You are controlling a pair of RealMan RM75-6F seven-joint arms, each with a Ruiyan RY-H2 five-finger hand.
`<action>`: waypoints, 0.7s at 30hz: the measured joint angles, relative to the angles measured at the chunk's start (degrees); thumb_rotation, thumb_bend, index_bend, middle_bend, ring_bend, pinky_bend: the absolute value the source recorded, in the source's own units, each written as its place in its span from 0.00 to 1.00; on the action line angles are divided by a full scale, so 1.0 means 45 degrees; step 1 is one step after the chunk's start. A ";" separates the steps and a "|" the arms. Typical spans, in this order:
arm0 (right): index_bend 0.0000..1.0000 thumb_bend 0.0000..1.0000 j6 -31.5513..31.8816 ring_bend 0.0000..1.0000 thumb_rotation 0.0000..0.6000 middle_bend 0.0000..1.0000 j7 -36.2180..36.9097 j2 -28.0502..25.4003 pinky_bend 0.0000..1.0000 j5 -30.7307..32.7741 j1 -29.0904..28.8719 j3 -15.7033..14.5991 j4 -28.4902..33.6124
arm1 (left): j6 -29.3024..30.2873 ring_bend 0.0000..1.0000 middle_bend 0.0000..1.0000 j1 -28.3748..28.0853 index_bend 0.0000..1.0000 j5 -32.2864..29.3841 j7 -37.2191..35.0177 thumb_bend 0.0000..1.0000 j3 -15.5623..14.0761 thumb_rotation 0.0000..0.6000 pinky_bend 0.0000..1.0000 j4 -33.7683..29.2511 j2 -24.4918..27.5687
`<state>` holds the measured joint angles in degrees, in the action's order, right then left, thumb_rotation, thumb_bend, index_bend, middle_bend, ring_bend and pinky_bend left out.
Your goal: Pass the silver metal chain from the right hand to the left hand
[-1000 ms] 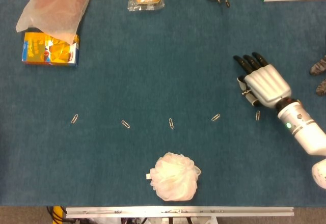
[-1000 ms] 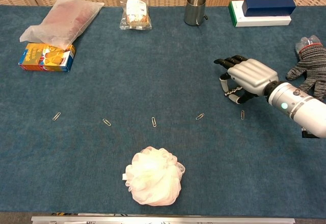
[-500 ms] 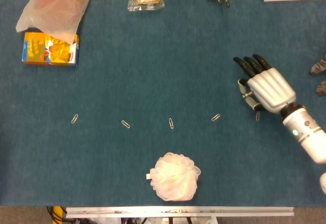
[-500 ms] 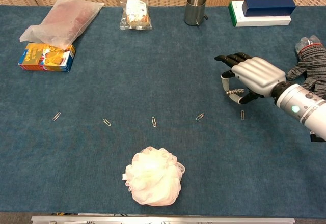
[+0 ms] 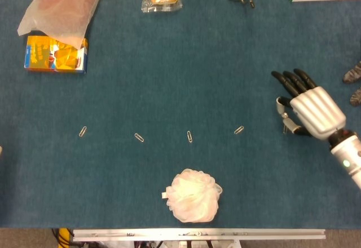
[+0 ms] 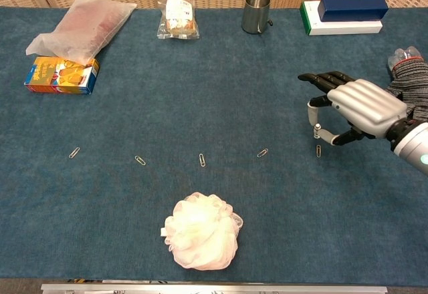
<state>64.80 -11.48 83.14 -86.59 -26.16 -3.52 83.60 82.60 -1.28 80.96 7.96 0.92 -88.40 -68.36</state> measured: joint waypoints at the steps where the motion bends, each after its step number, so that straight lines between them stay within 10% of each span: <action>1: 0.61 0.34 0.0034 0.00 1.00 0.02 0.0034 -0.0028 0.04 -0.0049 0.0031 -0.0030 0.0020 | 0.0022 0.39 0.43 0.0002 0.38 0.0001 0.0107 0.15 -0.0003 1.00 0.58 -0.0077 0.0002; 21: 0.61 0.34 0.0400 0.00 1.00 0.02 0.0786 -0.0281 0.04 -0.1217 0.0444 -0.0438 0.0376 | 0.0537 0.39 0.43 0.0223 0.38 0.0052 0.1172 0.15 -0.0122 1.00 0.58 -0.0981 0.0055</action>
<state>66.60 -7.95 81.87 -92.07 -24.16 -5.49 85.29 85.02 -0.28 81.20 13.24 0.37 -92.81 -68.12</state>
